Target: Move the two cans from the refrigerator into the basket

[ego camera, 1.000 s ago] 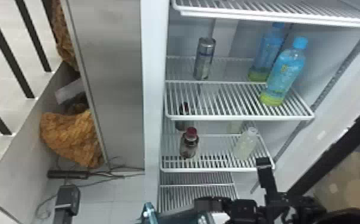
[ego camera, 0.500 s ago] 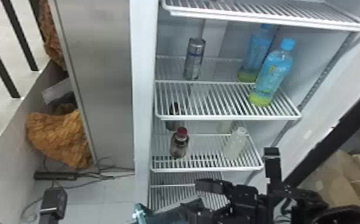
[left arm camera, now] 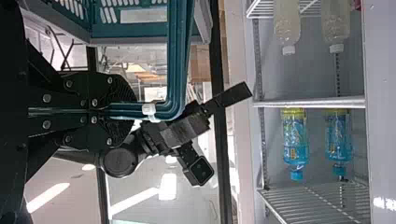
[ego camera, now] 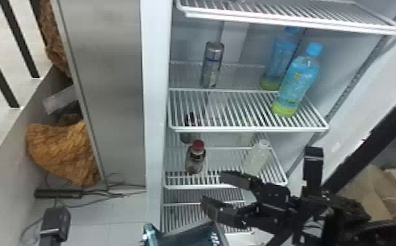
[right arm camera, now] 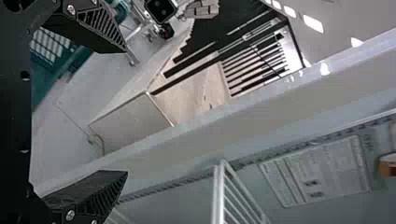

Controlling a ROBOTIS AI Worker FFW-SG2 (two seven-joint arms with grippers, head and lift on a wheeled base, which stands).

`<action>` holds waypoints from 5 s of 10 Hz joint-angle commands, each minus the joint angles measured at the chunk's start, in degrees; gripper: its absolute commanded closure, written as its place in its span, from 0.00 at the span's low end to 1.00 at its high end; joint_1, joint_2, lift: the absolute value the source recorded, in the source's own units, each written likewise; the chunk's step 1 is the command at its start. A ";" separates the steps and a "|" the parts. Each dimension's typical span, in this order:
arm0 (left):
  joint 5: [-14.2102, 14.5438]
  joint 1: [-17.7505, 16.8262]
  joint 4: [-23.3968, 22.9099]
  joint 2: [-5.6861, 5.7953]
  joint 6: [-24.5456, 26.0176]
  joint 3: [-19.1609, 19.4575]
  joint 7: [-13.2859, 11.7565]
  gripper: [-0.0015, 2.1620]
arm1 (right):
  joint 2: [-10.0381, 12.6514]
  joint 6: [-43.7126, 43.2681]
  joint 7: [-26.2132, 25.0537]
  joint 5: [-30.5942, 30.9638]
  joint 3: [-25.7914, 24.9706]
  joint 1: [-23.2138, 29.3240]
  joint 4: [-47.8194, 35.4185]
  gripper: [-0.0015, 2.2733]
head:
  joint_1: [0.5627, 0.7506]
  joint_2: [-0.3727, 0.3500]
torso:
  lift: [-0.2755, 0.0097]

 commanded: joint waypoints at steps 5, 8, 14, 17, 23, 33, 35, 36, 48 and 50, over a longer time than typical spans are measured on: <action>0.01 0.20 0.00 -0.02 0.31 0.24 0.00 0.55 | 1.05 -11.81 -8.25 -4.12 -3.23 -0.84 -0.91 0.05 | 0.70 0.22 | 0.84; 0.12 0.34 0.00 -0.02 0.31 0.24 0.00 0.55 | 2.02 -16.17 -12.99 -4.92 -4.60 -1.12 -1.05 0.04 | 0.70 0.19 | 0.84; 0.12 0.20 0.00 0.25 0.31 0.01 0.00 0.55 | 3.16 -22.36 -19.50 -4.46 -5.51 -4.35 3.73 0.04 | 0.70 0.11 | 0.84; 0.12 -0.08 0.00 0.51 0.31 -0.33 0.00 0.55 | 3.25 -24.47 -21.34 -4.46 -3.68 -8.15 8.51 0.05 | 0.70 0.10 | 0.84; 0.12 -0.22 0.00 0.77 0.31 -0.67 0.00 0.55 | 3.60 -26.86 -24.68 -3.44 0.32 -17.85 18.50 0.05 | 0.70 0.14 | 0.84; 0.01 -0.22 0.00 0.86 0.31 -0.33 0.09 0.55 | 4.57 -28.26 -33.12 -0.92 6.94 -27.56 28.34 0.05 | 0.70 0.23 | 0.84; 0.01 -0.22 0.00 0.86 0.31 -0.22 0.00 0.55 | 5.01 -28.26 -34.26 -0.35 7.40 -29.24 31.01 0.05 | 0.70 0.23 | 0.84; 0.01 -0.22 0.00 0.86 0.31 -0.22 0.00 0.55 | 5.01 -28.26 -34.70 -0.35 7.74 -30.79 32.98 0.05 | 0.70 0.23 | 0.84; -0.11 -0.93 0.56 0.95 0.31 -0.67 0.09 0.55 | 5.36 -28.26 -39.45 3.53 13.23 -44.29 47.89 0.04 | 0.70 0.28 | 0.84; -0.11 -1.07 0.70 0.95 0.31 -0.67 0.09 0.55 | 5.36 -28.12 -39.98 3.99 14.03 -45.84 49.85 0.05 | 0.70 0.29 | 0.84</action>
